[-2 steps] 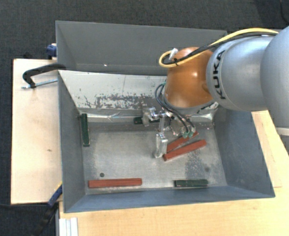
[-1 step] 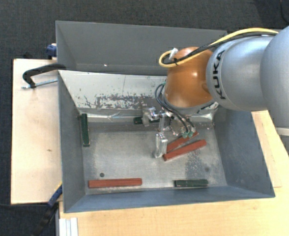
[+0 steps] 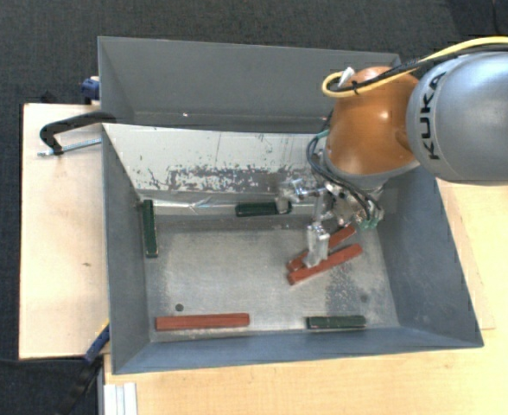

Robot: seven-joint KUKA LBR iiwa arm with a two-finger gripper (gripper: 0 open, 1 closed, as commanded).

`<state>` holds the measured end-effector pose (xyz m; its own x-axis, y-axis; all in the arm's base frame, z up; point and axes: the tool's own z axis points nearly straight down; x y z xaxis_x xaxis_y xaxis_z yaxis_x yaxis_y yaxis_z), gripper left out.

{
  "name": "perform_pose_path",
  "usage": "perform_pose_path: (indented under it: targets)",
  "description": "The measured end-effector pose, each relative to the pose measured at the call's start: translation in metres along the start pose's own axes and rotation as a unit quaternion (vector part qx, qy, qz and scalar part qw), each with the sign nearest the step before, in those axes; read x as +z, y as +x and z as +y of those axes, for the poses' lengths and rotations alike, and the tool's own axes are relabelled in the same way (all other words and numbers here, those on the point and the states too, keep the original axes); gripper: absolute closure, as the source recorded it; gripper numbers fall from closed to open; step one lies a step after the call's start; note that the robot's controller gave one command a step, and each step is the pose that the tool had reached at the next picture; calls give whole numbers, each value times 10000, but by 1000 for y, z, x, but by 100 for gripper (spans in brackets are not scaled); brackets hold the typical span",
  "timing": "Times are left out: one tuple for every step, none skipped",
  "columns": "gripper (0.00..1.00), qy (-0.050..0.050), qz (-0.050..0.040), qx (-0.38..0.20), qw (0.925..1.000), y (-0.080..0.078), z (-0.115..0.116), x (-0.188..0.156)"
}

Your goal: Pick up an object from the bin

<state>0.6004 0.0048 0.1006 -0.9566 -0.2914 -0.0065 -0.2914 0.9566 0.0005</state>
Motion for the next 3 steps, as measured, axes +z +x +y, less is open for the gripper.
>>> perform_pose_path:
  targets:
    - [0, 9, 9, 388, 9992, 39, -8, 11]
    - [100, -3, 25, 199, 9998, 82, 2, 29]
    - [100, -3, 25, 199, 9998, 82, 2, 29]
